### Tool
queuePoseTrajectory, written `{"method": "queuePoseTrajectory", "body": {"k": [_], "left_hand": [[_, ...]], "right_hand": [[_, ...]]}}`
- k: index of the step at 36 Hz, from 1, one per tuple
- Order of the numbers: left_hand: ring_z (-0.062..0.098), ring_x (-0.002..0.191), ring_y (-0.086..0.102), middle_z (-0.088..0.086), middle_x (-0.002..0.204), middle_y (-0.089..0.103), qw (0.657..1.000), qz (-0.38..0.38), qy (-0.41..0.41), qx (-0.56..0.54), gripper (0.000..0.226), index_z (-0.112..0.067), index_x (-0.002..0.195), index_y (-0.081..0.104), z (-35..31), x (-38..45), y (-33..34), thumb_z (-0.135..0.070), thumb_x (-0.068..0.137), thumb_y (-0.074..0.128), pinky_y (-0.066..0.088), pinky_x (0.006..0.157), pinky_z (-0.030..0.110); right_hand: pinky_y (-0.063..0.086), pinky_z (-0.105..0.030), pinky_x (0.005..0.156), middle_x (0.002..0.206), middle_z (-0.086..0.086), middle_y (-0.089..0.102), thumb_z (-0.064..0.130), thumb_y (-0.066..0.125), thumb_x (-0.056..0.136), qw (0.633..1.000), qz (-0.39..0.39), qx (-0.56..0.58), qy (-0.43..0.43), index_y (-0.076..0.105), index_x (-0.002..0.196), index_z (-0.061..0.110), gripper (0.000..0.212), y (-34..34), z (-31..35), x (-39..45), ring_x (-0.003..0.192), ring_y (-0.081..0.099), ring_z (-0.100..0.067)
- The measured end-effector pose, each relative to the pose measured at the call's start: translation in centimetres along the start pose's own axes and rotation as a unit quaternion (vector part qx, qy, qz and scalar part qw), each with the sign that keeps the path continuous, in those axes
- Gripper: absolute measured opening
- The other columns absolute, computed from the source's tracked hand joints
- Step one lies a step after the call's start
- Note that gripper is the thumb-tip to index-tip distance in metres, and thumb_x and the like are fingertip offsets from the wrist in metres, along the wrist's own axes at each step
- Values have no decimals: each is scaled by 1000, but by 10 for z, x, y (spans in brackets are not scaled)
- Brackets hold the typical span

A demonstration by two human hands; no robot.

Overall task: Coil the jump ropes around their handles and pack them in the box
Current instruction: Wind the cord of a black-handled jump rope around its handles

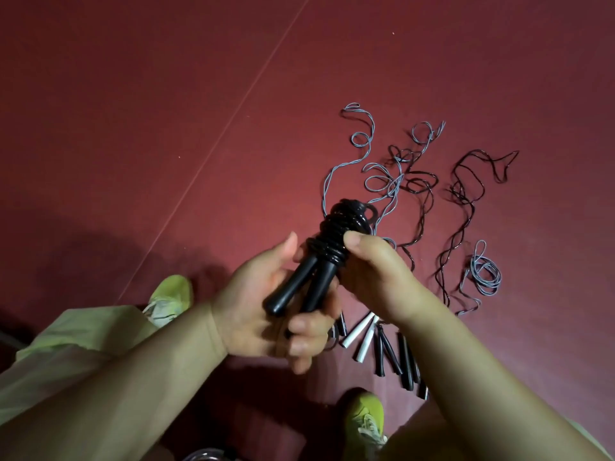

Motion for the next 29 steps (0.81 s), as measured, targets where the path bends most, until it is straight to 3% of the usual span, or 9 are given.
{"method": "queuePoseTrajectory", "body": {"k": [4,9,12,17,19,22,24,26,29], "left_hand": [[13,47,49,-4,53,50,993,-108,1,52,66,-14,78,65,-10,-3,-3,-72,80,34,37,50,21],[14,42,40,-3,49,41,963,-229,49,137,65,-18,69,65,-18,-2,-3,-71,80,28,26,47,23],[17,43,38,1,50,40,921,-327,63,202,64,-17,67,64,-24,-5,-4,-66,81,25,24,47,25],[17,45,40,2,52,43,853,-440,76,270,63,-13,71,56,-24,-4,-7,-61,93,22,27,51,28],[16,45,40,1,51,44,815,-482,90,308,61,-13,69,55,-24,-2,-8,-59,94,23,29,51,27],[15,50,46,-6,50,50,698,-546,85,455,58,-17,65,56,-25,-4,-14,-58,96,28,35,57,28],[19,68,54,-7,62,56,639,-561,64,523,52,-20,71,58,-25,-5,-17,-56,95,31,43,71,32],[24,87,58,0,83,62,611,-571,38,547,46,-18,89,61,-24,-5,-17,-53,95,32,46,87,37],[26,86,55,6,86,60,584,-574,27,573,50,-8,92,57,-26,-3,-15,-53,91,36,43,83,37]], "right_hand": [[31,-31,59,66,-22,42,66,56,79,998,5,-53,45,51,75,-9,74,-10,2,0,58,39,-20],[30,-27,50,60,-23,42,56,46,86,991,-43,-105,76,57,72,8,52,-14,2,1,47,34,-19],[25,-20,41,49,-1,41,56,43,93,980,-81,-147,104,60,75,6,56,-14,1,1,39,30,-11],[25,-14,39,41,7,38,44,31,101,958,-135,-231,106,59,69,5,58,-11,-5,4,35,30,-6],[28,-16,42,40,7,40,44,29,102,952,-150,-246,106,59,66,8,59,-9,-7,4,36,34,-5],[34,-21,47,48,5,50,53,23,100,940,-135,-273,151,65,77,6,66,-5,-12,3,40,43,-9],[36,-23,51,57,2,55,60,21,96,934,-121,-285,178,65,83,8,70,-4,-15,2,45,48,-10],[38,-25,55,62,1,57,66,21,92,930,-121,-288,190,65,83,11,71,-3,-16,2,48,51,-10],[38,-22,53,58,5,57,67,24,91,932,-127,-276,197,64,80,15,67,-3,-15,1,48,50,-8]]}}
Point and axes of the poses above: each hand's wrist, its own x-axis towards the middle knuckle, its own y-axis out of the palm, z = x × y, the point moved 2 cm from there along x, towards the middle knuckle
